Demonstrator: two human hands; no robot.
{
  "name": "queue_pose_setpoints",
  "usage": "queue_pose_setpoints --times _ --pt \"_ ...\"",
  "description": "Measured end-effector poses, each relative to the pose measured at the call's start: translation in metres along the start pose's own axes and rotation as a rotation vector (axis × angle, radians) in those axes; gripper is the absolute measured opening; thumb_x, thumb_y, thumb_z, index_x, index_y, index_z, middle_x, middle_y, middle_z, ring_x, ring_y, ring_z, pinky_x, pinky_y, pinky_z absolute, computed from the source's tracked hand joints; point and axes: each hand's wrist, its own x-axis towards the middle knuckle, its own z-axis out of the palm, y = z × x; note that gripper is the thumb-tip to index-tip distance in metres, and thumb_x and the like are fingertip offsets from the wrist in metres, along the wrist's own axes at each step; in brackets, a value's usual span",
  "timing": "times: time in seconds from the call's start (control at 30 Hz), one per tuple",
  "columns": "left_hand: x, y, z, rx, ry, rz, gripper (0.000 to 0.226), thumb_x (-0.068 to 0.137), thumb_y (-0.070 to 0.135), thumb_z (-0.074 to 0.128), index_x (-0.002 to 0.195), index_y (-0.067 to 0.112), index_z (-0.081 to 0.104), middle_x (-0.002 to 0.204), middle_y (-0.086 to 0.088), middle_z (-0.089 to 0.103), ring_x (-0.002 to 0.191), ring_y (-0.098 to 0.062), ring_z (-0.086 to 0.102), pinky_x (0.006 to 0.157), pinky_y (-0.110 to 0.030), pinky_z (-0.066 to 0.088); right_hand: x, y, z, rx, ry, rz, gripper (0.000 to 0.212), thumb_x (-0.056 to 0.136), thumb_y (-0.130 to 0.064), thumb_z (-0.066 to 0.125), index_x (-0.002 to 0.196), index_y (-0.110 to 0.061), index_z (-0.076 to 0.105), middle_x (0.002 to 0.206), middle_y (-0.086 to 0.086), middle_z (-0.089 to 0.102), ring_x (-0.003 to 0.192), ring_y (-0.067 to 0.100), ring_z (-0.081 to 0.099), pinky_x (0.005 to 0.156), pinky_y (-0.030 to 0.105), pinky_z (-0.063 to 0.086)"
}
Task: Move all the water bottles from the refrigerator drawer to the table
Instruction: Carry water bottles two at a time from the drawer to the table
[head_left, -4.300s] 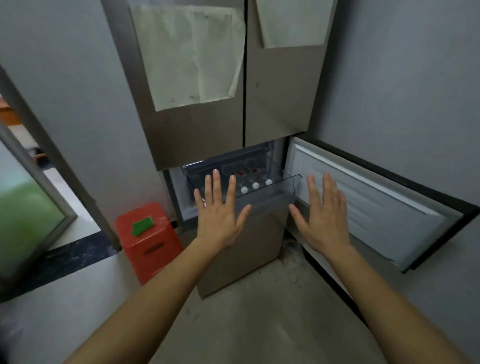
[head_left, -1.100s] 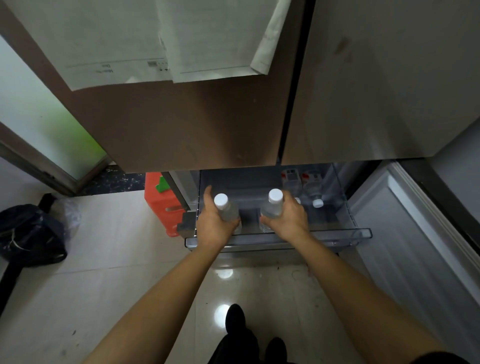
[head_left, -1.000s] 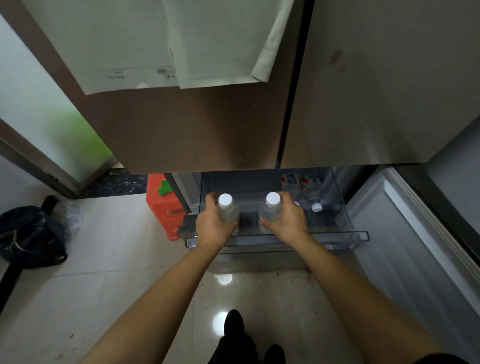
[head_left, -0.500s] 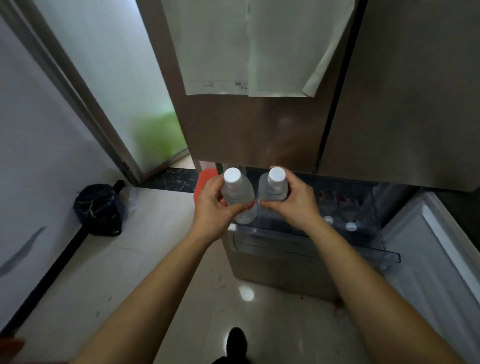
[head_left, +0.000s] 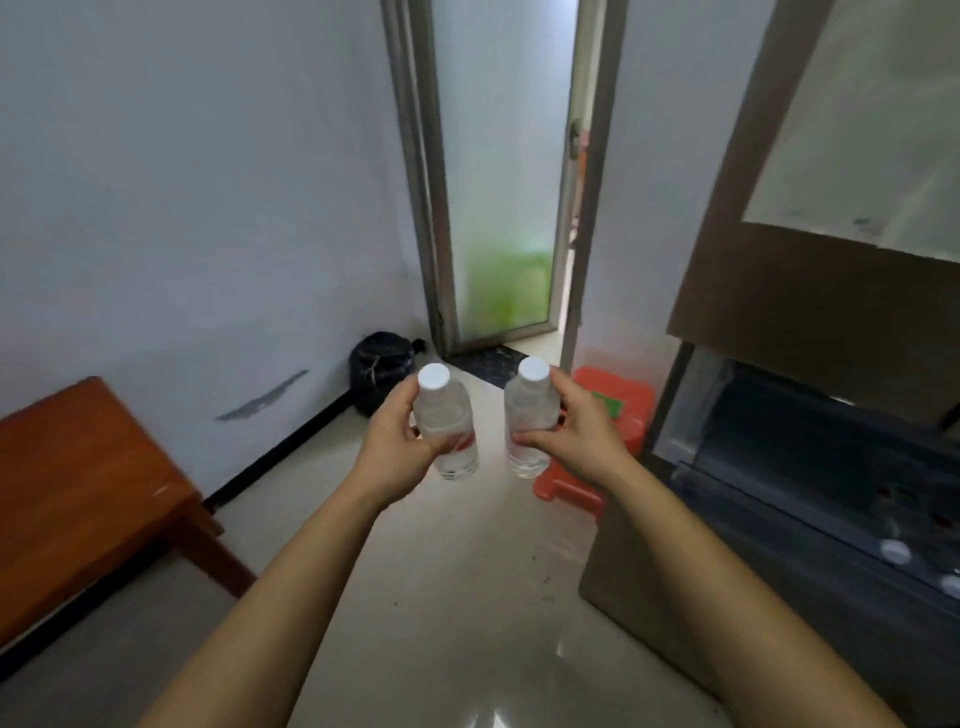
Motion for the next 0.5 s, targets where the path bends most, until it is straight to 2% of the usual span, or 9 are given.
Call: queue_pose_setpoints --times 0.07,0.17,0.23,0.3,0.5 --pt "-0.02 -0.021 -0.07 0.024 0.094 -0.025 0.063 0.079 0.005 0.079 0.13 0.029 0.05 0.123 0.008 0.059 0.107 0.001 0.058 0.079 -0.008 0.046 0.012 -0.035 0.06 -0.003 -0.049 -0.056 0.081 0.068 -0.013 0.086 0.138 -0.03 0.05 0.124 -0.008 0.064 0.115 0.013 0.06 0.099 0.038 0.049" --pt "-0.054 -0.052 -0.18 0.087 0.22 -0.081 0.067 0.08 0.011 0.08 0.135 0.027 0.045 0.131 0.005 0.054 0.115 -0.01 0.054 0.096 -0.03 0.048 0.023 -0.094 0.155 -0.005 -0.123 -0.115 0.074 0.073 -0.016 0.083 0.136 -0.03 0.047 0.122 -0.007 0.061 0.112 0.015 0.057 0.09 0.031 0.046" --pt "-0.077 -0.072 -0.25 0.121 0.301 -0.11 0.07 0.078 0.01 0.081 0.137 0.024 0.046 0.131 0.002 0.056 0.119 -0.016 0.054 0.102 -0.041 0.049 0.029 -0.131 0.221 0.018 -0.186 -0.153 0.069 0.074 -0.019 0.083 0.131 -0.03 0.047 0.12 -0.004 0.061 0.11 0.018 0.058 0.091 0.035 0.049" --pt "-0.101 -0.09 -0.316 0.172 0.391 -0.145 0.071 0.075 0.01 0.082 0.134 0.027 0.047 0.127 0.002 0.057 0.117 -0.019 0.056 0.1 -0.046 0.05 0.032 -0.166 0.286 0.048 -0.25 -0.198 0.068 0.073 -0.023 0.084 0.13 -0.032 0.046 0.119 -0.005 0.06 0.111 0.019 0.058 0.094 0.04 0.051" --pt "-0.167 -0.132 -0.472 0.226 0.627 -0.265 0.078 0.075 0.01 0.082 0.139 0.032 0.043 0.133 0.004 0.053 0.123 -0.019 0.051 0.1 -0.051 0.05 0.028 -0.25 0.458 0.117 -0.478 -0.296 0.068 0.072 -0.028 0.085 0.125 -0.04 0.043 0.119 -0.01 0.061 0.111 0.016 0.061 0.094 0.047 0.055"
